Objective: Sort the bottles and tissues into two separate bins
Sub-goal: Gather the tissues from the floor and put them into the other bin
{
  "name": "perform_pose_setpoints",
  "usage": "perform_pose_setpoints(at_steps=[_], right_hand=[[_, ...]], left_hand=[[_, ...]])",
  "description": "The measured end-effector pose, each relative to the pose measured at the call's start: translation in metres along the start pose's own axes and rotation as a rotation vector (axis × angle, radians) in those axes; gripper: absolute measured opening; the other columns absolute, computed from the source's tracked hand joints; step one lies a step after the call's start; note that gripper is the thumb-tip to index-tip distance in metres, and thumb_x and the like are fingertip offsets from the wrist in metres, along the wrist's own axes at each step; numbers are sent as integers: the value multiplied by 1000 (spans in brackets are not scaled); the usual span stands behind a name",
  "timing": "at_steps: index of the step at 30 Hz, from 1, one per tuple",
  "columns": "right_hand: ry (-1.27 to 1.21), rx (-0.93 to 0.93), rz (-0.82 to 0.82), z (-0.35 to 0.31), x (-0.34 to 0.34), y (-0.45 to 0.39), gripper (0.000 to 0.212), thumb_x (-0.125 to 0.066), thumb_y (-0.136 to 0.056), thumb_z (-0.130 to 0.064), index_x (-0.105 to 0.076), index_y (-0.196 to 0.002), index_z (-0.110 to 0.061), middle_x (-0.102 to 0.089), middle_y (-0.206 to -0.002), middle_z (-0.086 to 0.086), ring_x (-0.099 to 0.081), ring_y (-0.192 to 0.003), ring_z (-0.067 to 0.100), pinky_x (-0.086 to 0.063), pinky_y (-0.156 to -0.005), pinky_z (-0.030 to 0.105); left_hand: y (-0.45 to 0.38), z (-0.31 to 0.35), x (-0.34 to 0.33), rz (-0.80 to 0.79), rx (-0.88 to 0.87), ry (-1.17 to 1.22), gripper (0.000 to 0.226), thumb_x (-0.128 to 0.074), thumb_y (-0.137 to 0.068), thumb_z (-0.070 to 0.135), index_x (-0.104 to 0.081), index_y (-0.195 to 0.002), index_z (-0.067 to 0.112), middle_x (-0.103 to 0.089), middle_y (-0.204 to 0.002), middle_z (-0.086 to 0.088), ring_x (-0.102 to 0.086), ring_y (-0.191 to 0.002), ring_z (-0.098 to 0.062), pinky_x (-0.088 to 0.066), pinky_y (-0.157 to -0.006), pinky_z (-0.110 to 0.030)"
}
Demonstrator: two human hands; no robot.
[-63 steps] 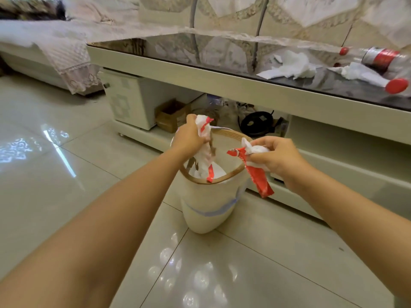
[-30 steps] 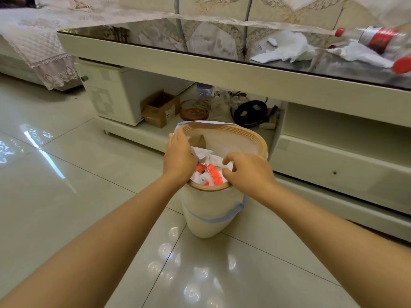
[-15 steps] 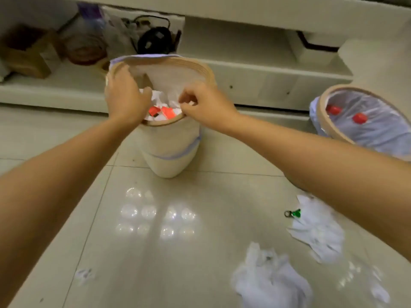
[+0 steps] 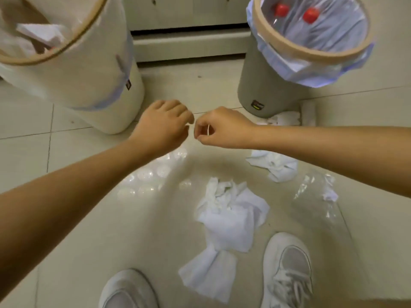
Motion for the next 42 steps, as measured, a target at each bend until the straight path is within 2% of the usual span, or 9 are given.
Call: perform_pose_setpoints(at_steps=[2,7,10,15,20,24,29,36,42], right_hand=[[9,-47,-50,22,-16,14,14,-58,-82,-25,-69,-87,-31,-62,-82,-16,-55,-77,5,-41,-65,25],[-44,-196,-120,84,-49,33,17,-58,-81,-17,-69,-89,-27,-66,-91,-11,-61,-86,12,-44,-65,26],[11,-240,-124,108,-60,39,17,-57,-82,-16,-67,-93,-24,-65,-97,-7,-58,-89,13,-36,-60,24],[136,-243,-167,126,-71,41,22,-54,-83,-13,-64,-101,-21,-58,-106,-2,-50,-87,16,-31,-67,28],[314,-190,-130,137,-66,39,25,-54,-84,-10,-61,-106,-18,-52,-111,2,-51,-97,23,-28,-63,29],[399,-240,-60,161,-55,45,29,-58,-84,-22,-59,-113,-18,-50,-117,3,-47,-106,25,-33,-72,33],[351,-411,77,189,-32,57,45,-62,-80,-40,-56,-119,-20,-50,-123,3,-46,-114,26,-38,-82,37],[266,-579,-171,206,-52,65,91,-77,-60,-51,-33,-136,-26,-37,-134,3,-54,-107,29,-39,-75,34],[282,-549,-148,203,-68,67,50,-69,-75,-23,-43,-117,-18,-42,-122,10,-52,-80,28,-41,-61,32]], left_hand=[[6,28,-31,-146,42,101,23,-61,-86,22,-64,-107,13,-68,-105,-9,-60,-99,-30,-44,-77,-38],[32,78,-107,-608,351,362,51,-56,-87,54,-48,-128,24,-56,-125,3,-52,-111,-20,-41,-78,-31],[42,101,-131,-699,479,515,66,-63,-74,67,-48,-124,27,-54,-120,6,-54,-104,-17,-44,-78,-31],[46,129,-143,-633,547,635,72,-77,-65,56,-47,-122,25,-48,-116,7,-53,-99,-16,-46,-76,-31],[48,139,-150,-623,472,552,28,-61,-84,34,-56,-110,25,-56,-104,4,-58,-91,-18,-47,-72,-29],[52,133,-155,-604,569,648,13,-52,-90,31,-62,-96,24,-56,-96,6,-58,-83,-16,-44,-69,-25],[34,98,-142,-381,729,806,12,-54,-93,29,-63,-90,21,-55,-93,1,-56,-78,-14,-41,-64,-22],[24,86,-135,-294,857,1106,11,-61,-90,21,-62,-91,10,-55,-81,4,-48,-67,-11,-37,-60,-20],[34,92,-147,-255,1012,1272,20,-62,-89,31,-62,-97,12,-56,-85,2,-53,-76,-16,-44,-70,-30]])
Point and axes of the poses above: each hand's wrist, its own y-axis away from the middle knuckle, its own x-axis out of the back of the hand, z = x × y, the point moved 6 cm from there along -y, towards the middle knuckle
